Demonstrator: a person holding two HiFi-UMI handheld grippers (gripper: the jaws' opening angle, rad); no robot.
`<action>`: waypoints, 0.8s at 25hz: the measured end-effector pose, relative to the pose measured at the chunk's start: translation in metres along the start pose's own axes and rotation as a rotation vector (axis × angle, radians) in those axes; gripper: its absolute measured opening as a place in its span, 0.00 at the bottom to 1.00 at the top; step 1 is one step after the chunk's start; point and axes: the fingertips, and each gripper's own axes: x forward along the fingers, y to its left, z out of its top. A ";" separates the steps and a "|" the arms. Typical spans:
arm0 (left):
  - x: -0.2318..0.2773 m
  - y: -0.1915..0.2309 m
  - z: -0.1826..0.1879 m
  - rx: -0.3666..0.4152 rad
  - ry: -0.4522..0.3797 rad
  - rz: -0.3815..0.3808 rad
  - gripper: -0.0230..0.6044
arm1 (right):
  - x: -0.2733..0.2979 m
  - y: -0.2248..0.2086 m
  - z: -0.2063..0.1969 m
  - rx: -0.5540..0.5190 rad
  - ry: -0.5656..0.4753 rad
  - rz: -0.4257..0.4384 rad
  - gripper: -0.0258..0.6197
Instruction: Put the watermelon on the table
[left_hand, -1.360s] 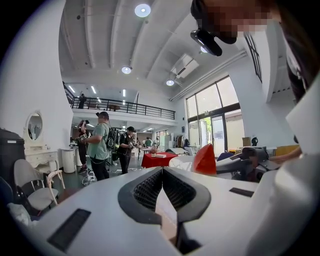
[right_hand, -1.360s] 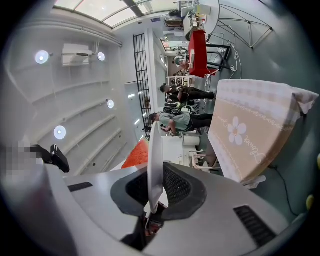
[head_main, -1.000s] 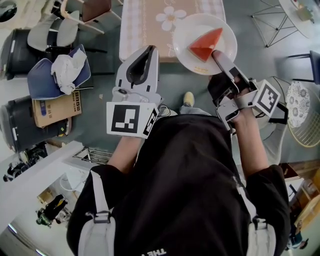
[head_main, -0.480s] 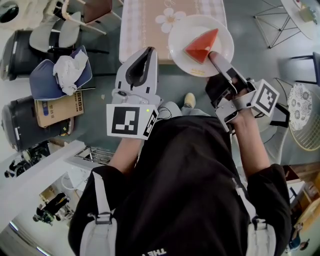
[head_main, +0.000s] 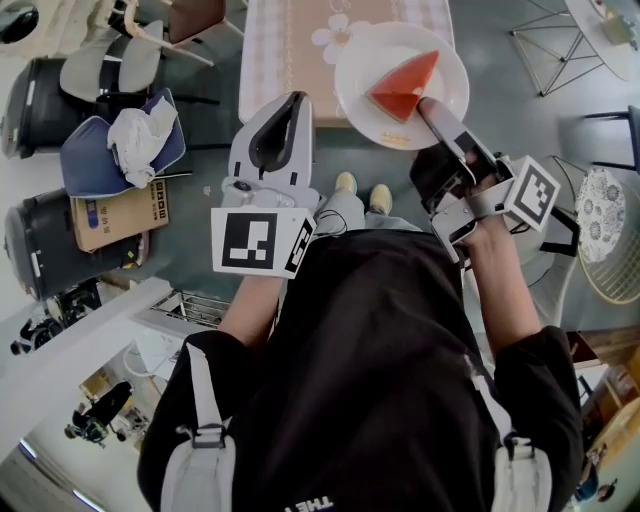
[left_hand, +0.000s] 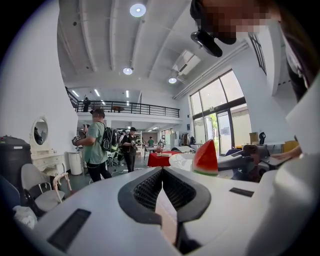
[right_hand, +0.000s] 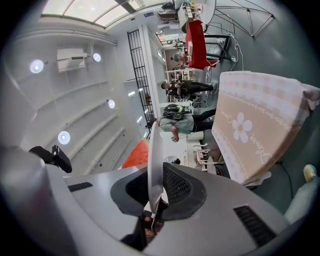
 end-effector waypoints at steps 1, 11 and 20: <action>0.000 -0.001 0.000 -0.001 0.001 -0.002 0.06 | 0.000 0.000 0.000 0.001 -0.001 0.000 0.09; 0.009 0.010 0.001 -0.003 0.015 -0.021 0.06 | 0.016 -0.001 0.000 0.010 -0.007 -0.003 0.09; 0.021 0.038 -0.002 -0.024 0.019 -0.038 0.06 | 0.047 -0.004 -0.002 -0.001 -0.010 -0.010 0.09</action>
